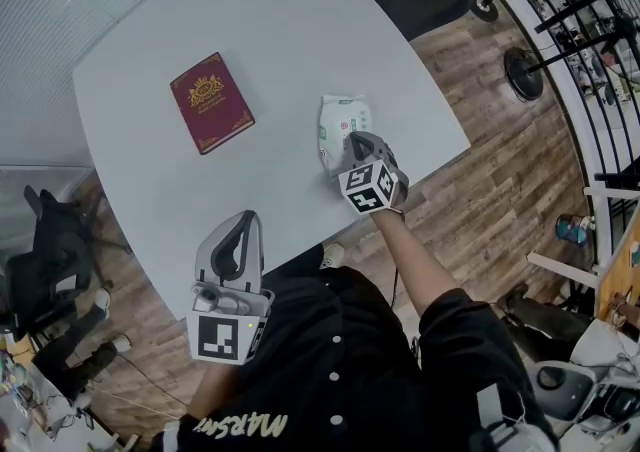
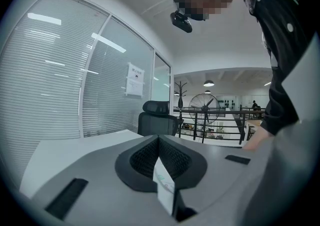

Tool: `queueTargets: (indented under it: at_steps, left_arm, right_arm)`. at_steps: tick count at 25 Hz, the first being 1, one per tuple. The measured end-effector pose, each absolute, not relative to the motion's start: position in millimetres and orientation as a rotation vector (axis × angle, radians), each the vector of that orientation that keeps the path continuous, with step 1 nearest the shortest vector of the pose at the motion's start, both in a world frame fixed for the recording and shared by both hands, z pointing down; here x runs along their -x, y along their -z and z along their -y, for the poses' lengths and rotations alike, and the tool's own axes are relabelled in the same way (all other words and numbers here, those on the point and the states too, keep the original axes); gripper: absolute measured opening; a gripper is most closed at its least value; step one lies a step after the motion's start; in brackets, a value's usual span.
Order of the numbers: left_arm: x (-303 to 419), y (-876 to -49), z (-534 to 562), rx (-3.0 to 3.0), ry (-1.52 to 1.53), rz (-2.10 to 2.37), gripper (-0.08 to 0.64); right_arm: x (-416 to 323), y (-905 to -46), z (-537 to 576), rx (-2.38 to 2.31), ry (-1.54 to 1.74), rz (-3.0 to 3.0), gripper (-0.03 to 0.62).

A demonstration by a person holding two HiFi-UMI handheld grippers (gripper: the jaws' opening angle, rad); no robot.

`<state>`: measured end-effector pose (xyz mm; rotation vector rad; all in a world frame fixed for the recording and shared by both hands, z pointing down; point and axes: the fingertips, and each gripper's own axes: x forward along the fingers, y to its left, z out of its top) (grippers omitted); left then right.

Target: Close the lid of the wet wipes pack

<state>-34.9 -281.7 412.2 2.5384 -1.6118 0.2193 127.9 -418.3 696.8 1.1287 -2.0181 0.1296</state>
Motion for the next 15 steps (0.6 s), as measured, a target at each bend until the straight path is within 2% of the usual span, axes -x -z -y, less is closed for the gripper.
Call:
queueTargets:
  at_steps: [15]
  left_arm:
    - [29.2,-413.1,283.6,-2.547,-0.225,1.596,0.008]
  right_arm:
    - [-126.7,-701.1,415.5,-1.124,-0.152,2.020,0.028]
